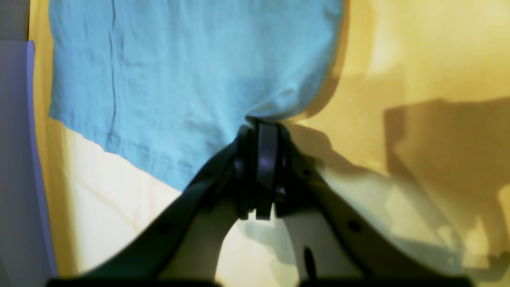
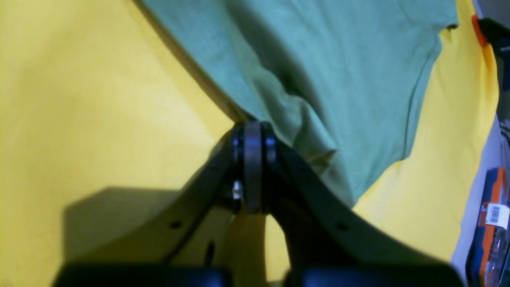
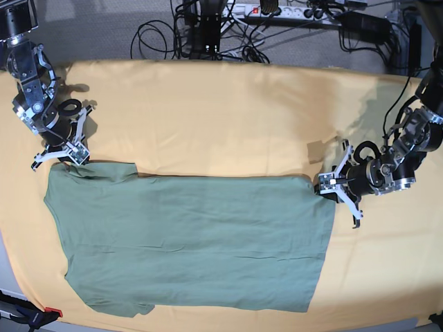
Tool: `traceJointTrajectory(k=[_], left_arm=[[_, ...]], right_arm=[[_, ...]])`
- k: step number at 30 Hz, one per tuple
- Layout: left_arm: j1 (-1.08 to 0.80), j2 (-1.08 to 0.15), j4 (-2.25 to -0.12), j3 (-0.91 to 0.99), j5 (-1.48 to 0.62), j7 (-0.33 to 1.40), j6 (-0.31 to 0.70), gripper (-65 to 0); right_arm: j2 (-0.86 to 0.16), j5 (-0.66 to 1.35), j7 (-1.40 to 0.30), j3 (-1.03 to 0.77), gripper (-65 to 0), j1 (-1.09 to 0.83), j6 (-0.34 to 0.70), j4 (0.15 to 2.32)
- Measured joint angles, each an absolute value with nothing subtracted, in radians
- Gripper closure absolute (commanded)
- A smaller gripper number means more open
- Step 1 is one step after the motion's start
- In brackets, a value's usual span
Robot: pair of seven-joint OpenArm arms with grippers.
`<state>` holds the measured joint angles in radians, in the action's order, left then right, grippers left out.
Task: Fold the T-shirt properly
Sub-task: 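Grasp the shirt's shoulder corners with the left and right grippers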
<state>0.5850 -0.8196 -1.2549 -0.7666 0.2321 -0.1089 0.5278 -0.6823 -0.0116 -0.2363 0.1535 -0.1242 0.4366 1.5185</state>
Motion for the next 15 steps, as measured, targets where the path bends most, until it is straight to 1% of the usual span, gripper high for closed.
traceJointTrajectory(k=[4, 7, 11, 13, 15], left_arm=[[0.585, -0.843, -1.274, -0.767, 0.22, -0.113, 0.528, 0.0], [0.585, -0.879, -1.321, -0.767, 0.184, -0.112, 0.524, 0.0], [0.585, -0.935, -1.391, -0.767, 0.173, -0.115, 0.527, 0.0], [0.585, -0.966, -1.414, -0.767, 0.169, -0.115, 0.539, 0.0], [0.586, -0.988, -1.433, -0.767, 0.145, -0.112, 0.579, 0.0]], right_arm=[[-0.71, -0.019, -0.283, 0.154, 0.0, -0.128, 0.44, 1.579], [-0.742, 0.035, -0.325, 0.156, 0.0, -0.14, 0.453, 1.634], [-0.807, 0.107, -0.401, 0.155, 0.0, -0.134, 0.443, 1.719], [-0.834, 0.17, -0.438, 0.155, 0.0, -0.136, 0.468, 1.748], [-0.85, 0.203, -0.447, 0.155, 0.0, -0.152, 0.486, 1.781]])
